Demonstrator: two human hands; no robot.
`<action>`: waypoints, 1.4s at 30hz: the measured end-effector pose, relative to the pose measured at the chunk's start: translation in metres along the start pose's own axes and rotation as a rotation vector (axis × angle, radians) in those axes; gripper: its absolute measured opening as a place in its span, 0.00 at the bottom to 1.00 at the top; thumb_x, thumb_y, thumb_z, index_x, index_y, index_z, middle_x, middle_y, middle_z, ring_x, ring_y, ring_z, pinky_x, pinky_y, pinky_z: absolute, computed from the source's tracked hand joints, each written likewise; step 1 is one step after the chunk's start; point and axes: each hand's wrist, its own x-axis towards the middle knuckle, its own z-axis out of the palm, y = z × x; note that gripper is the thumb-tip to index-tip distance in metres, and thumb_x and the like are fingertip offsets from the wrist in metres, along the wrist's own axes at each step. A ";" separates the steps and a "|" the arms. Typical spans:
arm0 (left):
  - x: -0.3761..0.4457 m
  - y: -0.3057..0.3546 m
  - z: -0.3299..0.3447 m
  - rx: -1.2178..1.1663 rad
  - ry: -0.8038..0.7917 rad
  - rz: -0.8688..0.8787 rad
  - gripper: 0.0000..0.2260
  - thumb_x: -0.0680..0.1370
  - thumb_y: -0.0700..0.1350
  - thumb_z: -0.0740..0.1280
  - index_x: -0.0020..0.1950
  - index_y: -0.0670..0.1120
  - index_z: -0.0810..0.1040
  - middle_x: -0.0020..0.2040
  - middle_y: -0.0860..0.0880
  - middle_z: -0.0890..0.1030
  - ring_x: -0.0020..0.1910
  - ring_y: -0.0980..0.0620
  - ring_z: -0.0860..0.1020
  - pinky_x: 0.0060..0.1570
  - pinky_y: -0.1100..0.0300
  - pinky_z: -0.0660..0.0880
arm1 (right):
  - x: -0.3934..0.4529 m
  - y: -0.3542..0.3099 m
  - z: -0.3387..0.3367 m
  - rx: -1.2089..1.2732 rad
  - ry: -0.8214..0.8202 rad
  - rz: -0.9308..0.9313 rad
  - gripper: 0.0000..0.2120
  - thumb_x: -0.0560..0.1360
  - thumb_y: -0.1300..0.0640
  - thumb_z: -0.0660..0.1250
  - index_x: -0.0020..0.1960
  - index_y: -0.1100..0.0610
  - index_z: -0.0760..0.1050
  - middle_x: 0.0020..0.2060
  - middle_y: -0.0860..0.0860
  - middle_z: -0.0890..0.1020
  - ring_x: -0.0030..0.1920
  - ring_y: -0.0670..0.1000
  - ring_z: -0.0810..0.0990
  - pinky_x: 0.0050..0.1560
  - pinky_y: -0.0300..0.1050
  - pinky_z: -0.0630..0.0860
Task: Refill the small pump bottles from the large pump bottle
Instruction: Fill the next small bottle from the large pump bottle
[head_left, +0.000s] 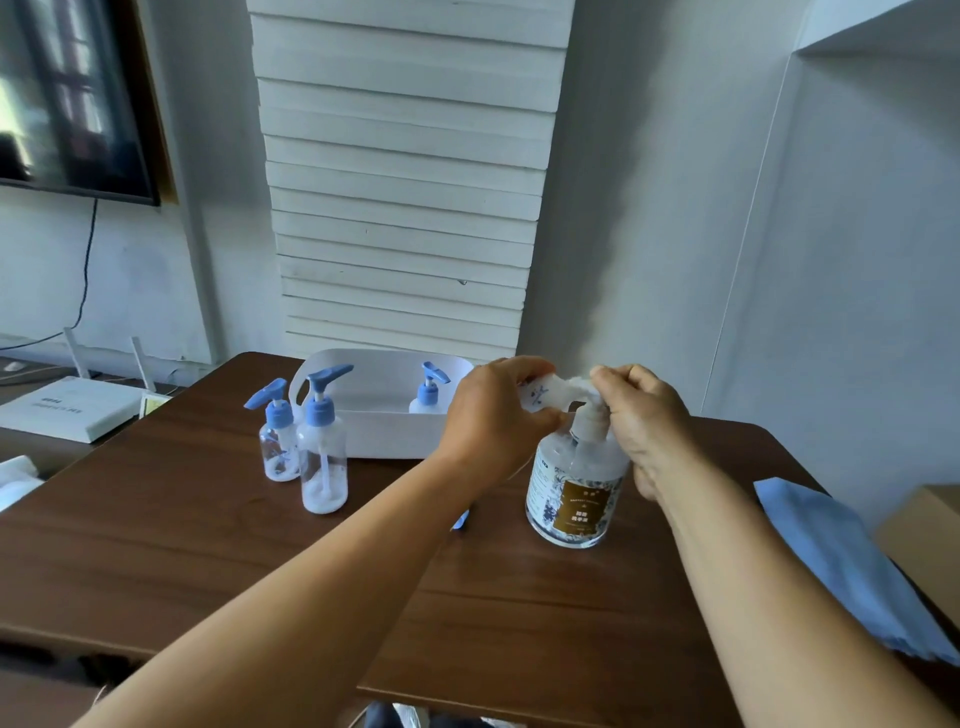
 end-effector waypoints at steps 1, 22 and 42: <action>-0.001 0.000 0.000 -0.006 -0.002 -0.001 0.21 0.68 0.46 0.75 0.60 0.51 0.78 0.54 0.53 0.81 0.52 0.56 0.77 0.50 0.68 0.69 | 0.000 0.000 0.000 -0.005 -0.004 0.000 0.10 0.76 0.51 0.64 0.38 0.54 0.72 0.36 0.49 0.77 0.40 0.49 0.74 0.36 0.41 0.69; 0.000 0.001 -0.004 -0.008 0.006 0.007 0.20 0.70 0.47 0.74 0.61 0.51 0.76 0.53 0.53 0.80 0.50 0.56 0.76 0.49 0.66 0.70 | -0.005 -0.012 -0.006 0.023 0.020 0.026 0.12 0.77 0.47 0.63 0.41 0.54 0.74 0.38 0.49 0.78 0.41 0.48 0.76 0.41 0.43 0.72; -0.009 -0.003 -0.007 -0.405 -0.114 -0.103 0.15 0.76 0.46 0.68 0.62 0.49 0.75 0.48 0.54 0.79 0.45 0.58 0.78 0.43 0.73 0.73 | -0.014 -0.018 -0.005 -0.010 0.015 0.051 0.14 0.78 0.45 0.61 0.42 0.53 0.76 0.42 0.49 0.80 0.45 0.49 0.76 0.45 0.44 0.70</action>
